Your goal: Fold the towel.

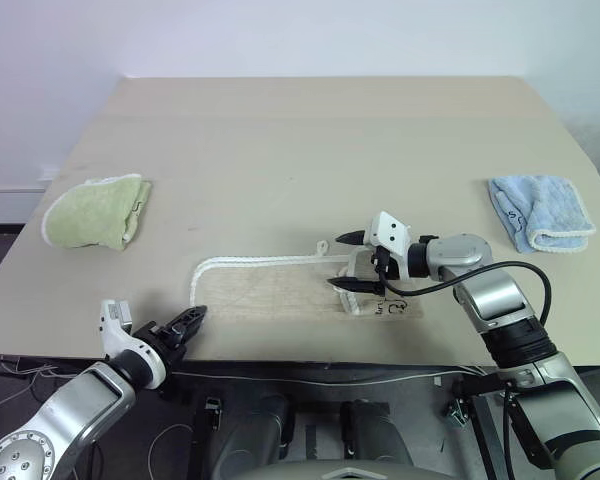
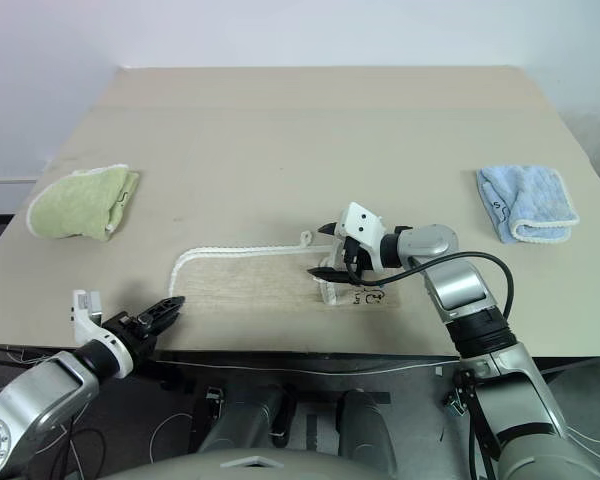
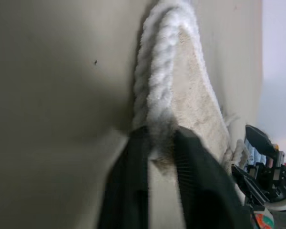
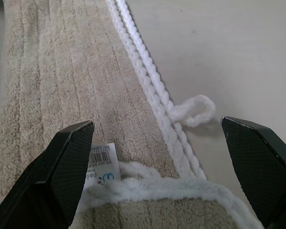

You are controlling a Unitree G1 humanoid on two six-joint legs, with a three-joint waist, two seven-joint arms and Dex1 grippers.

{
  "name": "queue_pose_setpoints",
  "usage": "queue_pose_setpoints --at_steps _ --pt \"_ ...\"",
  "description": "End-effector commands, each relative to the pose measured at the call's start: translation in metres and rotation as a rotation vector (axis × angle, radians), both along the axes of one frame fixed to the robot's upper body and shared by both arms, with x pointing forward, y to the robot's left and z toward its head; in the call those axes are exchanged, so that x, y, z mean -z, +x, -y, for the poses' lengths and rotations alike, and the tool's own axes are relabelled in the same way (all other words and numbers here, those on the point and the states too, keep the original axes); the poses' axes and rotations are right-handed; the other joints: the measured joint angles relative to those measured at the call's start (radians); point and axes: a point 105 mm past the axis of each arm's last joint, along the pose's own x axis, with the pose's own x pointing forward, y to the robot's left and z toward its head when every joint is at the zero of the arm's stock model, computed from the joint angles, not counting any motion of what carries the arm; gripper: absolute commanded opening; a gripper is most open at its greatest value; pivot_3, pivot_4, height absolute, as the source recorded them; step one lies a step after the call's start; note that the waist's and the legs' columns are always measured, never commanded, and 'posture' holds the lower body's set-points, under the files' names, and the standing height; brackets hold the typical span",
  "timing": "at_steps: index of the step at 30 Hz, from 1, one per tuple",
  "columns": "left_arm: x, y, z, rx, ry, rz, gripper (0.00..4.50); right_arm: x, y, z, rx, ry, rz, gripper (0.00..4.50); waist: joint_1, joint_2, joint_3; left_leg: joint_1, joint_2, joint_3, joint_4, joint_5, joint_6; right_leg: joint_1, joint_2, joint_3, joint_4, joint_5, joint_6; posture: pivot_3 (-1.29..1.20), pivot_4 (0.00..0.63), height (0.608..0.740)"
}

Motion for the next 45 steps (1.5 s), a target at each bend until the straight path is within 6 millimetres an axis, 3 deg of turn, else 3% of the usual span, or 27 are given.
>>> queue_pose_setpoints --at_steps 1,13,20,23,28,31,42,45 --pt "-0.01 -0.001 -0.009 0.039 0.039 0.05 0.05 -0.014 -0.002 -0.007 -0.032 0.016 0.059 4.5 -0.001 0.0 0.0 0.0 0.0 0.0 0.0 0.0 0.0 0.0 0.0 0.0 0.0 0.0 0.0 0.0 0.15 0.74" --pt "-0.068 0.025 -0.042 0.182 0.182 0.248 0.05 -0.032 -0.001 -0.007 -0.031 0.073 0.07 4.5 -0.001 0.0 0.0 0.0 0.0 0.0 -0.001 0.0 0.0 -0.001 0.0 0.0 0.0 0.0 0.0 0.0 0.15 0.74" --pt "-0.104 0.053 -0.023 0.335 0.202 0.355 0.05 -0.039 0.004 0.001 0.006 0.074 0.082 4.5 0.002 0.0 0.0 -0.001 0.0 0.0 -0.001 0.0 0.0 -0.002 0.001 0.0 0.001 0.0 0.0 0.0 0.15 0.74" --pt "-0.095 0.058 -0.018 0.357 0.21 0.294 0.05 -0.038 0.004 0.005 0.018 0.065 0.085 4.5 -0.003 0.0 0.0 -0.001 0.0 0.0 -0.001 0.0 -0.001 -0.003 0.001 0.001 0.001 0.002 0.004 0.0 0.15 0.74" --pt "-0.066 0.039 -0.019 0.368 0.199 0.198 0.05 -0.035 0.0 0.011 0.036 0.051 0.08 4.5 -0.03 0.0 0.0 -0.001 0.0 0.001 -0.005 0.001 -0.001 -0.006 0.001 0.002 0.002 0.002 0.004 0.0 0.15 0.74" --pt "-0.057 0.028 -0.018 0.363 0.194 0.175 0.7 -0.031 -0.003 0.013 0.04 0.043 0.076 4.5 -0.032 0.0 0.0 -0.001 0.0 0.001 -0.006 0.001 -0.002 -0.006 0.001 0.002 0.002 0.002 0.004 0.0 0.15 0.74" --pt "-0.032 0.006 -0.05 0.228 0.178 0.049 4.38 -0.029 -0.001 0.008 0.017 0.024 0.081 4.5 -0.026 0.0 0.0 0.0 0.0 0.0 -0.003 0.002 -0.003 -0.004 0.001 0.002 0.003 0.0 0.0 0.0 0.15 0.74" --pt "-0.029 0.0 -0.053 0.204 0.172 0.043 4.47 -0.028 -0.002 0.008 0.005 0.015 0.08 4.5 -0.026 0.0 0.0 -0.001 0.0 0.0 -0.003 0.002 -0.003 -0.005 0.0 0.002 0.003 0.0 0.0 0.0 0.15 0.74"
